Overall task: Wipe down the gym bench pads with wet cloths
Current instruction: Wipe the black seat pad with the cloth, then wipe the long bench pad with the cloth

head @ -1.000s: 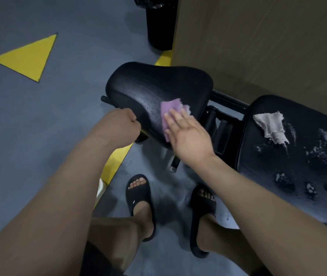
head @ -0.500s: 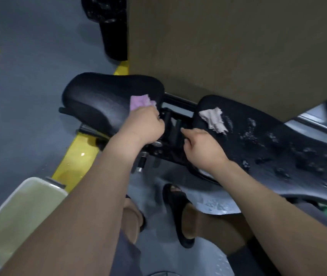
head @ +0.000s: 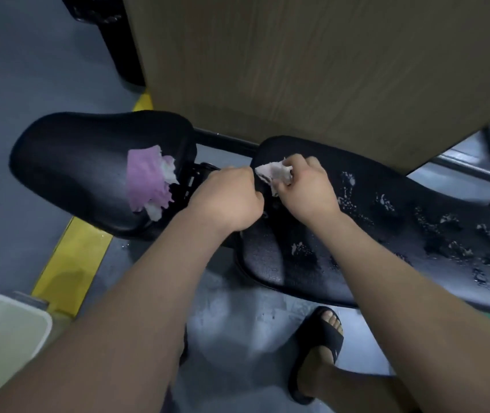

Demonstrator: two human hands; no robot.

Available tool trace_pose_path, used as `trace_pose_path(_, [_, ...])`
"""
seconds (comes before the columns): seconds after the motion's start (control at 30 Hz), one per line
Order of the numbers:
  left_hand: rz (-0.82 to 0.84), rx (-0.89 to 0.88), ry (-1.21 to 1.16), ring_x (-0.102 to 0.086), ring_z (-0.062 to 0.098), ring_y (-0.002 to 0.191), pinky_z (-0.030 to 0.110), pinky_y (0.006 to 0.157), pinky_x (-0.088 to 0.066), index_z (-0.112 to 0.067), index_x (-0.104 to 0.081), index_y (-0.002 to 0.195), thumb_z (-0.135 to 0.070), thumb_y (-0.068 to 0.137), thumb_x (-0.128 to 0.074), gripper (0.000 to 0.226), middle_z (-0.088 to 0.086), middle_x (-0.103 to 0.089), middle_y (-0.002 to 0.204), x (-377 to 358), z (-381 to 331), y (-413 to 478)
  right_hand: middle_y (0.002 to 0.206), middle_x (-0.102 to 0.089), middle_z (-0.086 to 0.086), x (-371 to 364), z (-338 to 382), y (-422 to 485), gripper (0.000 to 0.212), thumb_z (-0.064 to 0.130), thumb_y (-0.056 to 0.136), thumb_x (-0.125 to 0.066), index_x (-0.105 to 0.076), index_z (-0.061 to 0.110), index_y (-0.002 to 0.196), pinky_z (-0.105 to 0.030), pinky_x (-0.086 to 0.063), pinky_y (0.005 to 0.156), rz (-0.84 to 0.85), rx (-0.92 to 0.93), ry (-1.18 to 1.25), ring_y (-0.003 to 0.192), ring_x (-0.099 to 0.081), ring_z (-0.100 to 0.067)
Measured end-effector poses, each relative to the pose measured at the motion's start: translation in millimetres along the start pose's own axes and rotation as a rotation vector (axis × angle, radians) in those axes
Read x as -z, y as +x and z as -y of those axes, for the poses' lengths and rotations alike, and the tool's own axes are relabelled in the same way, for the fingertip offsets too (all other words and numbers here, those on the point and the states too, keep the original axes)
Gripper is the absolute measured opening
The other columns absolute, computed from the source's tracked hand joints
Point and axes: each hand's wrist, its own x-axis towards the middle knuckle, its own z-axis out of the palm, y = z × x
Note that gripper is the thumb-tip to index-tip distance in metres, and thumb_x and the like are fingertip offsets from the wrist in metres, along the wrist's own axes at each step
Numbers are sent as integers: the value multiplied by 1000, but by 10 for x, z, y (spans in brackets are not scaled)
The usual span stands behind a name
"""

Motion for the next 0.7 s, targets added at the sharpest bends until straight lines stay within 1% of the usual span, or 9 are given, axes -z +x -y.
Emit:
trace_pose_path(0.1, [9,37,37,-61,28,103,44,90,-54,-10,-59,126,-28,97,-50,35,7,-66,105,-28,-92,171,109,-57,-15,-42,-144,203,20,24,94,-63,-64,9,108,-41,-52,82,86,58,-67,100,-59,-36])
trace_pose_path(0.17, [7,54,1,-62,27,100,41,89,-54,-8,-60,124,-26,98,-50,34,6,-69,100,-55,-186,230,108,-62,-14,38,-225,227,15,18,93,-60,-67,9,102,-40,-53,83,104,70,-18,98,-61,-33])
trace_pose_path(0.23, [8,81,-72,-61,24,99,37,88,-52,-8,-57,128,-30,100,-48,36,3,-68,103,-79,-304,260,103,-67,-8,192,-299,169,10,18,92,-59,-67,15,96,-40,-54,84,89,43,121,93,-64,-26])
trace_pose_path(0.33, [0,151,-293,-61,19,101,31,81,-45,-20,-50,137,-42,101,-49,42,-4,-65,107,-81,-479,267,84,-70,-1,483,-367,-62,7,23,94,-61,-62,24,87,-40,-58,76,40,-8,376,74,-67,-19])
trace_pose_path(0.4, [8,157,-503,-63,13,101,30,84,-47,-31,-49,140,-44,98,-56,45,-11,-67,105,-100,-559,244,74,-71,-4,671,-372,-270,7,19,96,-63,-62,18,89,-32,-57,68,29,-41,544,63,-66,-16])
trace_pose_path(0.47, [23,122,-696,-67,10,101,35,96,-53,-40,-59,128,-39,92,-65,37,-14,-71,101,-141,-579,209,68,-68,-3,792,-356,-472,8,13,98,-64,-62,8,92,-15,-49,58,33,-54,631,54,-59,-8])
trace_pose_path(0.5, [40,106,-791,-70,9,102,39,98,-55,-40,-63,121,-36,91,-68,31,-12,-74,101,-164,-579,181,66,-68,0,810,-361,-555,8,13,97,-65,-63,7,92,-11,-45,57,38,-52,645,54,-57,-4])
trace_pose_path(0.6, [115,72,-990,-71,9,108,38,98,-57,-27,-64,124,-23,94,-68,30,-6,-76,111,-212,-571,71,69,-71,-1,732,-408,-687,10,20,95,-69,-65,16,87,-23,-51,67,64,-36,659,62,-62,-7])
trace_pose_path(0.7, [69,72,-956,-73,14,104,40,96,-59,-18,-62,124,-5,96,-64,31,2,-76,111,-251,-529,0,89,-69,0,641,-413,-683,11,30,91,-73,-66,24,85,-29,-53,78,84,-17,636,75,-63,-6])
